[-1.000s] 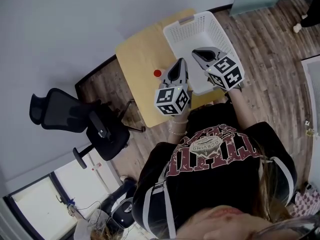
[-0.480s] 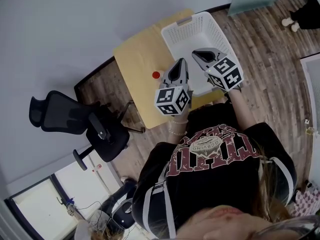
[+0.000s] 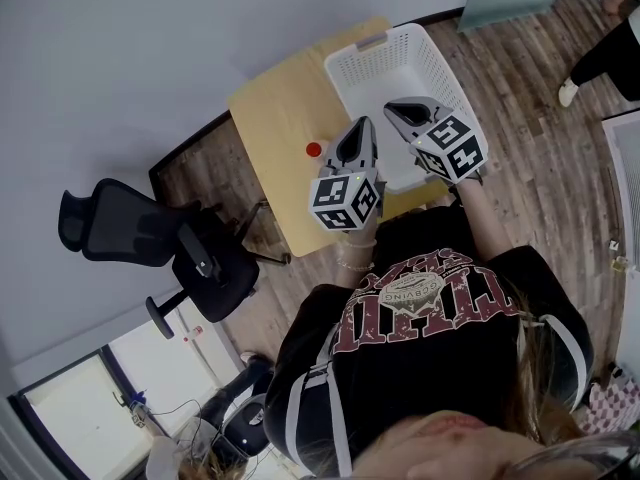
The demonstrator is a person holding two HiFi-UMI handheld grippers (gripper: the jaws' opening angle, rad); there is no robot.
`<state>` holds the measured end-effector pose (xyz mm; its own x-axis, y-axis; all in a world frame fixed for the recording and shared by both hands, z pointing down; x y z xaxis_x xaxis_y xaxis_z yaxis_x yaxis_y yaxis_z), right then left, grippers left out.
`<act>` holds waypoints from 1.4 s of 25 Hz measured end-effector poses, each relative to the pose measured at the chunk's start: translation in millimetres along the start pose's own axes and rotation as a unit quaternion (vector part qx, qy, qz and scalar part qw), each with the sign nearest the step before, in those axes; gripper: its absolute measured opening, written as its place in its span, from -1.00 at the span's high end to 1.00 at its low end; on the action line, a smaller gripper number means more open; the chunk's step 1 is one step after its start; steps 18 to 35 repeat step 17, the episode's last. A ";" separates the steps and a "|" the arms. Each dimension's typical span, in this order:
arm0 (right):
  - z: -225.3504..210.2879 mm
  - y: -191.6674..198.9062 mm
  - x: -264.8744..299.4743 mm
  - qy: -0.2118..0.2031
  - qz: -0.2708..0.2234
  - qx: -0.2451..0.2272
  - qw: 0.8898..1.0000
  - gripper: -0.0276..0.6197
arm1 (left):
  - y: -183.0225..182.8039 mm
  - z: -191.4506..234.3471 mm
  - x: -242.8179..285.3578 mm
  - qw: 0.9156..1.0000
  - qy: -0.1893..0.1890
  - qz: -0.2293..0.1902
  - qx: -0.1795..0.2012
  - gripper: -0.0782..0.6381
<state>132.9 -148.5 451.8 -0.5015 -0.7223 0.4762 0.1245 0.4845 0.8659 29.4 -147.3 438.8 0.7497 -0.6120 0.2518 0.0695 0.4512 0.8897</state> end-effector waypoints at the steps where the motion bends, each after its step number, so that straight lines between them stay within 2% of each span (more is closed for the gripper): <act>1: -0.2 0.6 0.4 0.000 0.001 -0.001 1.000 0.86 | -0.1 -0.1 0.3 1.000 0.000 0.000 0.001 0.65; 35: 0.0 -1.5 3.1 -0.012 0.004 -0.007 1.000 0.86 | -2.2 -0.1 2.4 1.000 -0.003 0.002 0.005 0.65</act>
Point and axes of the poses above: the fingertips, and each gripper's own axes: x forward along the fingers, z to its left, y out of its underside, the point moved 5 cm from there along -x, backward along the fingers, and after that the axes turned 2 degrees about z, right-handed, at the moved point
